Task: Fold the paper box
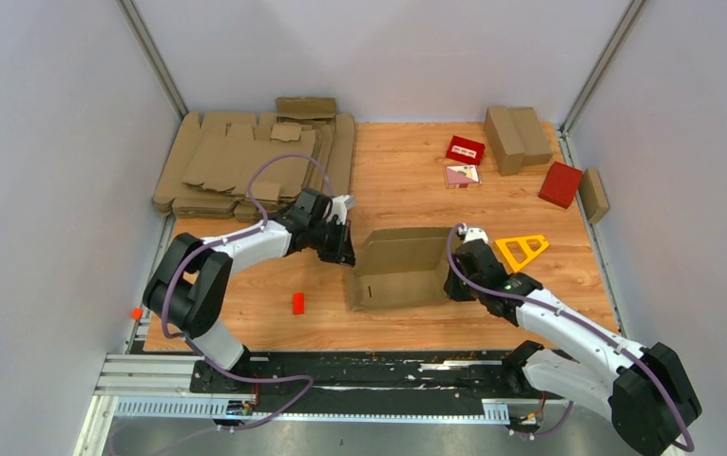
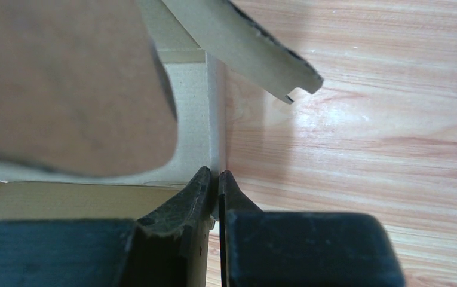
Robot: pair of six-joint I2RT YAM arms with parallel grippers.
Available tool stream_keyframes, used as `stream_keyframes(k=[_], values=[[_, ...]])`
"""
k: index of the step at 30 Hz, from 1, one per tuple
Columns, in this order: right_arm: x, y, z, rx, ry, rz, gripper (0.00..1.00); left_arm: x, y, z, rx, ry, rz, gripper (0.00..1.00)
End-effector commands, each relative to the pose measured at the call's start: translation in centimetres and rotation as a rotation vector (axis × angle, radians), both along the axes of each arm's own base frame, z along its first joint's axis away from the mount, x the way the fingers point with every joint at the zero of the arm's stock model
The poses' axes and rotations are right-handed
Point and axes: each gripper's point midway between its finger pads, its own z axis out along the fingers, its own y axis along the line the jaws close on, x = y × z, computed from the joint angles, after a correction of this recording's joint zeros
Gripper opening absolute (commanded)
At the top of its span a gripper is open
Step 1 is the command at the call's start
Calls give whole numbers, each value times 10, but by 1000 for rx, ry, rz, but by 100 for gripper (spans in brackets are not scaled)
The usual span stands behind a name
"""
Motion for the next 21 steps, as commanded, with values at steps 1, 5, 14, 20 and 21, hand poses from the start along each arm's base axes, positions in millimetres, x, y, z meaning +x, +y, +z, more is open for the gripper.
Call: stream_keyframes(k=[1, 5, 14, 20, 21], values=[[15, 1, 21, 4, -54, -44, 5, -10, -7, 8, -36, 14, -40, 0], [18, -1, 23, -19, -65, -66, 5, -18, -17, 4, -52, 37, -75, 0], [21, -1, 19, -92, -51, -95, 4, -30, -32, 8, -105, 66, -124, 0], [27, -7, 23, -131, -72, -119, 2, -32, -29, 11, -92, 62, -126, 0], [28, -7, 24, -134, -73, -119, 2, -33, -29, 11, -97, 68, -127, 0]])
